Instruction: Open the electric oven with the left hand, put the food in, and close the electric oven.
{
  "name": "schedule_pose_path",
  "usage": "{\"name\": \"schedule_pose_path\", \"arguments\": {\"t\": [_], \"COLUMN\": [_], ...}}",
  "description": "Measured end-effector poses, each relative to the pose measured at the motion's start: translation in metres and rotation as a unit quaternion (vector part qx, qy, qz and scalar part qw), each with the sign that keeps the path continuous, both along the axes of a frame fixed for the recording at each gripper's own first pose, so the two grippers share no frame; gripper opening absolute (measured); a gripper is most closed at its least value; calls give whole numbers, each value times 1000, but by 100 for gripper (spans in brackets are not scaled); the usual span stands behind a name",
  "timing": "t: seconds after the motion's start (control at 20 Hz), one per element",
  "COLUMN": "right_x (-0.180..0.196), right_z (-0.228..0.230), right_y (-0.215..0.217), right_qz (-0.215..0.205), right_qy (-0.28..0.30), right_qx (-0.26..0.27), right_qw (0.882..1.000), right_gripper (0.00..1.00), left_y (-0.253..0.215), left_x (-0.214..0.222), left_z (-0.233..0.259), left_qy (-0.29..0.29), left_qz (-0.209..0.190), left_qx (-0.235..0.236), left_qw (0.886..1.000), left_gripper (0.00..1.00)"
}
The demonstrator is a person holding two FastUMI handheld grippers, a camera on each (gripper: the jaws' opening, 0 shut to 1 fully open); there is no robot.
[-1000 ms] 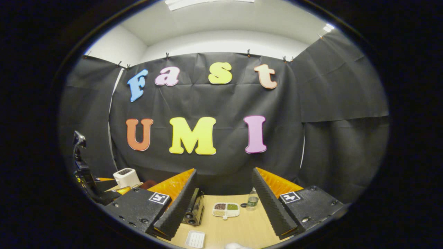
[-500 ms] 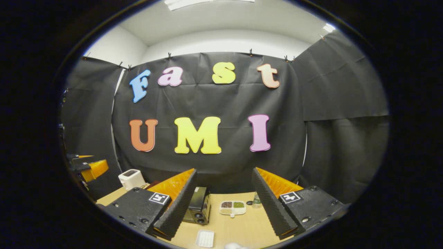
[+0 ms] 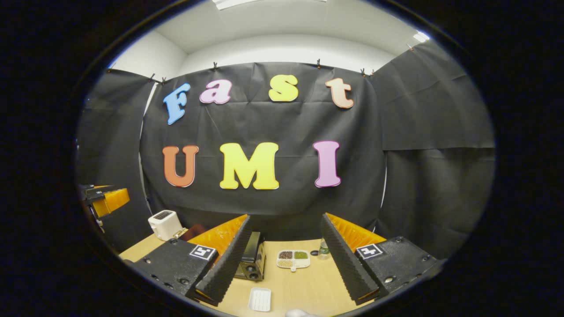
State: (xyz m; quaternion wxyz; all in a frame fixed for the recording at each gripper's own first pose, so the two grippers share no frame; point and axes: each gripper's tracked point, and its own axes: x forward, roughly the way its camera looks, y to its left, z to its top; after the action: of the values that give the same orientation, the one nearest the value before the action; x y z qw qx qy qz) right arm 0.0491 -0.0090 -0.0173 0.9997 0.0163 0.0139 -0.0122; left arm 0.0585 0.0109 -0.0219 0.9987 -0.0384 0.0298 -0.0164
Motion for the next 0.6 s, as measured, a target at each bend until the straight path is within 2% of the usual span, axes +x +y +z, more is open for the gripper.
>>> {"name": "schedule_pose_path", "arguments": {"t": [0.05, 0.15, 0.2, 0.6], "right_x": [0, -2, -3, -4], "right_z": [0, 0, 1, 1], "right_y": [0, 0, 0, -2], "right_qz": [0, -3, -3, -5], "right_qy": [0, -2, -2, -1], "right_qx": [-1, -2, -3, -4], "right_qw": [1000, 1000, 1000, 1000], "right_gripper": [95, 95, 95, 95], "left_y": [0, -2, -3, -8], "left_x": [-1, 0, 0, -2], "left_z": [1, 3, 3, 5], "left_qy": [-1, -4, -6, -6], "left_qz": [0, -4, -6, -14], "left_qx": [3, 11, 10, 13], "left_qw": [1000, 1000, 1000, 1000], "left_gripper": [87, 87, 96, 96]}}
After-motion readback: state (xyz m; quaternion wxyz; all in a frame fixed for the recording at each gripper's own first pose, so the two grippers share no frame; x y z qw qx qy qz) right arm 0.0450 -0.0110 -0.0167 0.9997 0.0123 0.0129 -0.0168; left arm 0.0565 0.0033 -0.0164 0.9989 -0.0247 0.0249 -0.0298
